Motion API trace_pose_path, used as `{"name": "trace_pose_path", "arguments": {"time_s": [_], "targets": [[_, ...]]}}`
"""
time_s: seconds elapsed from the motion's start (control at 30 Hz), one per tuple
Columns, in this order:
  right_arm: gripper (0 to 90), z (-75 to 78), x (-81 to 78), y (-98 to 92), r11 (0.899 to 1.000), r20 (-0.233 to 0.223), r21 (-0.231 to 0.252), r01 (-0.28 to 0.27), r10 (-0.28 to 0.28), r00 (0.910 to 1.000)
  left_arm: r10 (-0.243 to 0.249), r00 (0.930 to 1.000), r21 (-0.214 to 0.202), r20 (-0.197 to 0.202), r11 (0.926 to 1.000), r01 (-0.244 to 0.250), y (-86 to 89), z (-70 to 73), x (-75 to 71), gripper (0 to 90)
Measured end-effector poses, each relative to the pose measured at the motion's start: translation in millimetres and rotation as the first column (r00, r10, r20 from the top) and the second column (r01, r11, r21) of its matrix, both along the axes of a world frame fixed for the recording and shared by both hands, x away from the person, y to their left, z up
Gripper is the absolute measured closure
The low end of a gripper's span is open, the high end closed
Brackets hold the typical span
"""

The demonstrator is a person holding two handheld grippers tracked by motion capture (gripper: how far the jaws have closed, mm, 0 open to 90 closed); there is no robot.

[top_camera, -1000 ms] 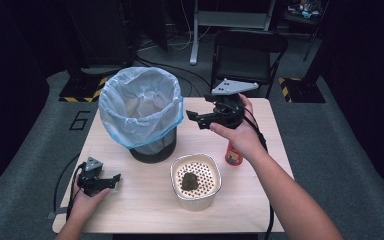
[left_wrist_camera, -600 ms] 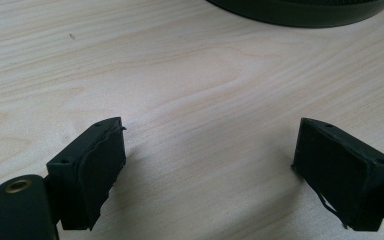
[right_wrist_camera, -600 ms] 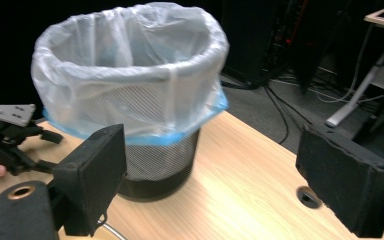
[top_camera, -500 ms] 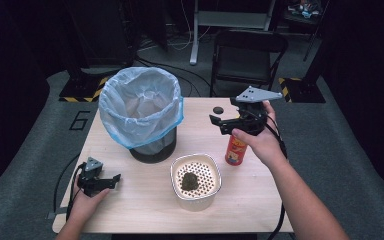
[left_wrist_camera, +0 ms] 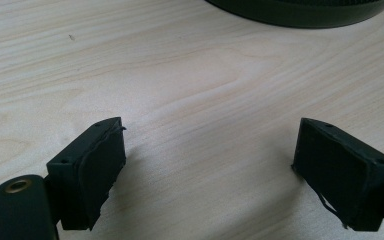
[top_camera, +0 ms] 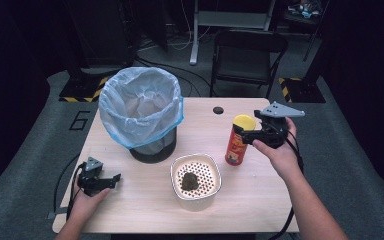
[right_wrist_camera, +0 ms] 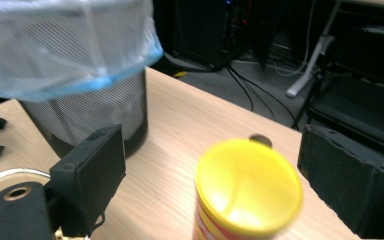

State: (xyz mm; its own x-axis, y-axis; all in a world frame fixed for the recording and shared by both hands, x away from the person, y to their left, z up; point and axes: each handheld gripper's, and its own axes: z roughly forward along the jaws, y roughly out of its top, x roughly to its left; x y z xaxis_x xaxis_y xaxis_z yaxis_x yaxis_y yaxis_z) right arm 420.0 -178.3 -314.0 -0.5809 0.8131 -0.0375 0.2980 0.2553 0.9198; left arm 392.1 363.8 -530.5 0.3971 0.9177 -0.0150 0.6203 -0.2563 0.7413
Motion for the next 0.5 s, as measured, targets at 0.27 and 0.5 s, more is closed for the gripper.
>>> {"name": "trace_pose_path", "arguments": {"time_s": [0.27, 0.5], "targets": [[13.5, -35.6, -8.1, -15.4, 0.999, -0.036, 0.021, 0.049, -0.048, 0.9982, -0.001, 1.0000, 0.000, 0.005, 1.0000, 0.001, -0.4, -0.2, 1.0, 13.0], [15.4, -78.9, -6.7, -21.6, 0.998, -0.049, 0.014, 0.062, -0.061, 0.9969, -0.007, 1.0000, 0.000, 0.000, 1.0000, 0.007, -0.6, 0.0, 0.0, 13.0]]}}
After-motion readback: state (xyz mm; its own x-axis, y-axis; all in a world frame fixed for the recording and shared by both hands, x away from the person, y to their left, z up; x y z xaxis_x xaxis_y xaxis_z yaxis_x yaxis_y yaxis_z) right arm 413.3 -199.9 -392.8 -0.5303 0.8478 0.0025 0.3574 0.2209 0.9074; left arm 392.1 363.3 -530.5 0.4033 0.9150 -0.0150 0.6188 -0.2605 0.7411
